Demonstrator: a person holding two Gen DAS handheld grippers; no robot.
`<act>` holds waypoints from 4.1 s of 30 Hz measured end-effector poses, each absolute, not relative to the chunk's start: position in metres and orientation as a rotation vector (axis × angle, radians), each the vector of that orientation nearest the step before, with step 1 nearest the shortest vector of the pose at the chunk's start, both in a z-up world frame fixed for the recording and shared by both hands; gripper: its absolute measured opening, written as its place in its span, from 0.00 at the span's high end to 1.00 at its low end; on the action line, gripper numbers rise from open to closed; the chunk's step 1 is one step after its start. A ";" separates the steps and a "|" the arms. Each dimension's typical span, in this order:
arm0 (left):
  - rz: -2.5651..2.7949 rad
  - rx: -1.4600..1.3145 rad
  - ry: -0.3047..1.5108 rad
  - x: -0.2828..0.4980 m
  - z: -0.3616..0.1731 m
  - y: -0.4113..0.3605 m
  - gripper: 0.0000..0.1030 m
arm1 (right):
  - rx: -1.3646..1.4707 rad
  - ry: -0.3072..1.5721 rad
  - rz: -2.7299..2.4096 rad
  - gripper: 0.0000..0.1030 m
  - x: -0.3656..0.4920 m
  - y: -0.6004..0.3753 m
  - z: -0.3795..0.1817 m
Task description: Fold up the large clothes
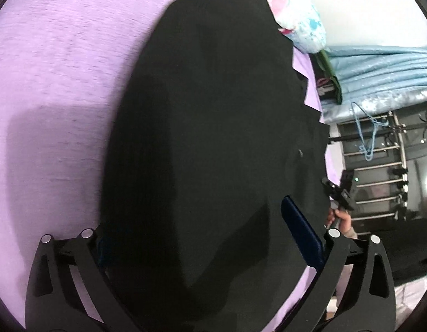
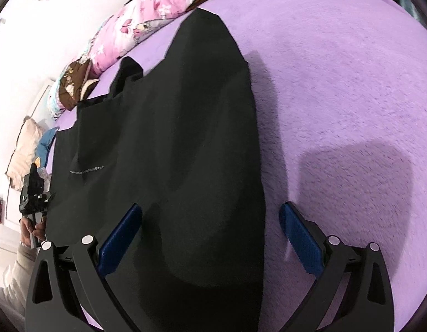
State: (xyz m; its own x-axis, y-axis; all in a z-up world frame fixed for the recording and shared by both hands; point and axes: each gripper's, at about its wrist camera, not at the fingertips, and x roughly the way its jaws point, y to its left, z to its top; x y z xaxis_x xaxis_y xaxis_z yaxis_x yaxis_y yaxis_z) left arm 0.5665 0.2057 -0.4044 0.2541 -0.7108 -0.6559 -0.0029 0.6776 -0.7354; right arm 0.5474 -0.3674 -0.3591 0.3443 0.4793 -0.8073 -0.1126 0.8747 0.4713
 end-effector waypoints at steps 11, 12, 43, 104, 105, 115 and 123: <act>-0.550 -0.752 1.247 0.571 -0.412 0.202 0.45 | 0.414 1.191 0.464 0.47 0.551 -0.357 -0.365; -0.552 -0.757 1.245 0.571 -0.412 0.202 0.47 | 0.426 1.185 0.463 0.49 0.550 -0.358 -0.364; -0.739 -0.966 1.079 0.496 -0.319 0.176 0.82 | 0.627 0.953 0.622 0.91 0.444 -0.340 -0.241; -0.167 -0.828 0.600 0.076 0.016 0.633 0.82 | 0.202 0.775 1.476 0.91 0.400 0.279 0.054; -0.163 -0.829 0.599 0.076 0.016 0.640 0.82 | 0.207 0.777 1.480 0.91 0.406 0.288 0.054; -0.105 -0.865 0.612 0.083 0.002 0.713 0.82 | 0.195 0.817 1.480 0.91 0.443 0.362 0.035; -0.090 -0.902 0.625 0.086 -0.024 0.728 0.82 | 0.209 0.863 1.470 0.91 0.461 0.389 0.004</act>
State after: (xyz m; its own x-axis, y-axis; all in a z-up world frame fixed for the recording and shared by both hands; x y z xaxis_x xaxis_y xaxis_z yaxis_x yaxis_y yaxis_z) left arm 0.0860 0.7278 -0.0237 0.8200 -0.3275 -0.4694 -0.1816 0.6289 -0.7560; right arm 0.4615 0.3894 0.0043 -0.1289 0.9166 -0.3784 -0.7767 0.1439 0.6133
